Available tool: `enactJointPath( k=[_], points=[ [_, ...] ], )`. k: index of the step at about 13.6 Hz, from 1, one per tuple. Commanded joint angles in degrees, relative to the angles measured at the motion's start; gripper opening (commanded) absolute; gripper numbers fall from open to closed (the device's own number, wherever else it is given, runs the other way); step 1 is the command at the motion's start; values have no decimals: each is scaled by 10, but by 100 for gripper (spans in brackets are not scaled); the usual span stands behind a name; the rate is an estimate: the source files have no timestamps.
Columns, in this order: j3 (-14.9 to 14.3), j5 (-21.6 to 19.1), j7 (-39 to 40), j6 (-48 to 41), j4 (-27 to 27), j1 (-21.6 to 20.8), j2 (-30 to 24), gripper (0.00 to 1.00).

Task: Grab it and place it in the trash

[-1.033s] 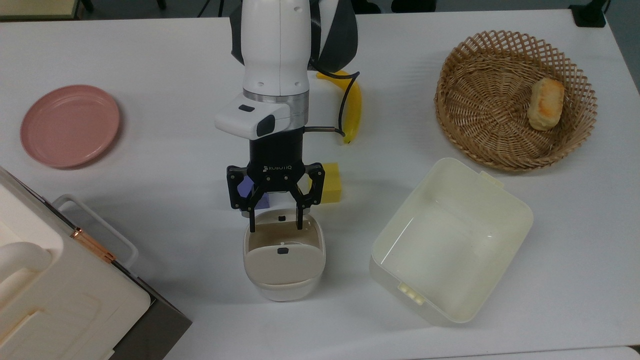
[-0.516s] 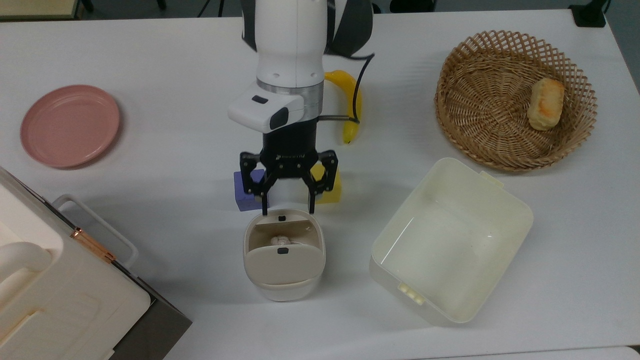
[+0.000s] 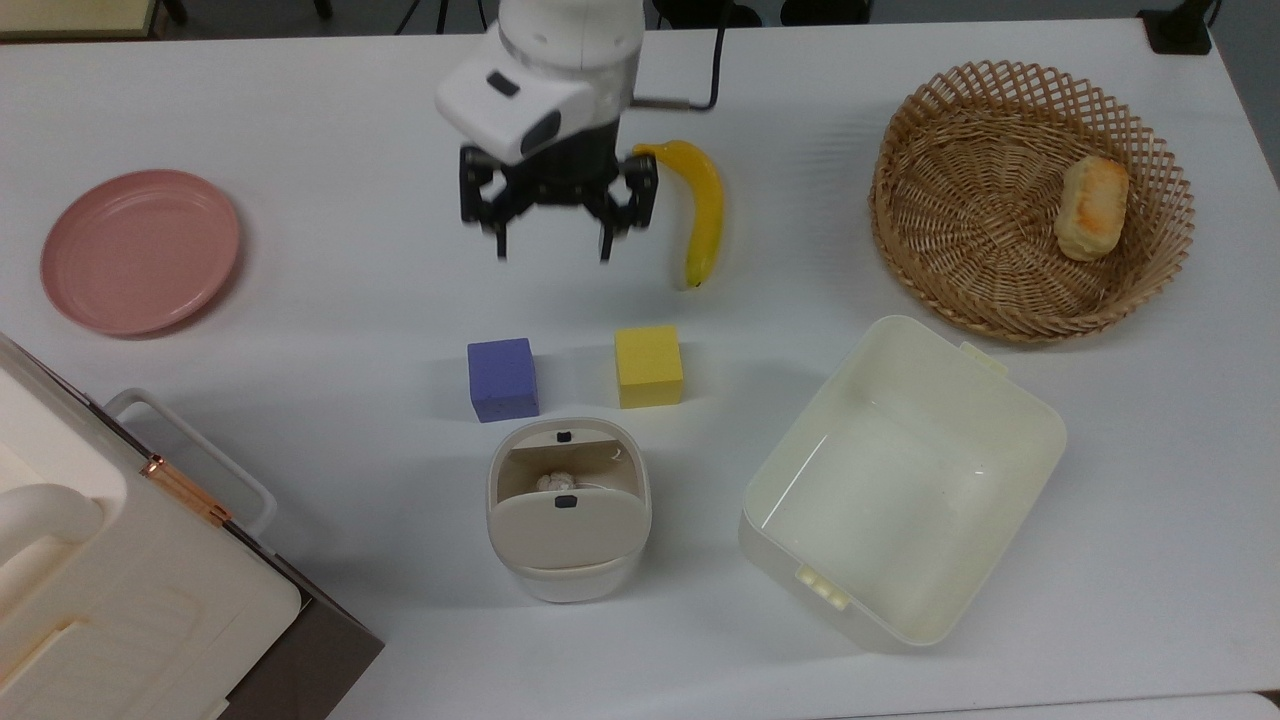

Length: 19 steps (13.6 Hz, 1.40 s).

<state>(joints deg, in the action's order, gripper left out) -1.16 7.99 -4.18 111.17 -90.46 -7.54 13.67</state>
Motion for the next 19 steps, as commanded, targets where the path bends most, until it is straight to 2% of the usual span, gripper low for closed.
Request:
enactJointPath(
  k=[1,5,8,14,19],
  points=[
    [-6,-23,-7,-65,-34,2,-57,100],
    [-6,-23,-11,-122,-57,16,-111,100],
    [-10,-23,-12,-166,-51,19,-116,100],
    [-14,-26,-13,-165,-49,22,-118,100],
    [-5,-50,-11,-163,-44,57,-129,100]
  ],
)
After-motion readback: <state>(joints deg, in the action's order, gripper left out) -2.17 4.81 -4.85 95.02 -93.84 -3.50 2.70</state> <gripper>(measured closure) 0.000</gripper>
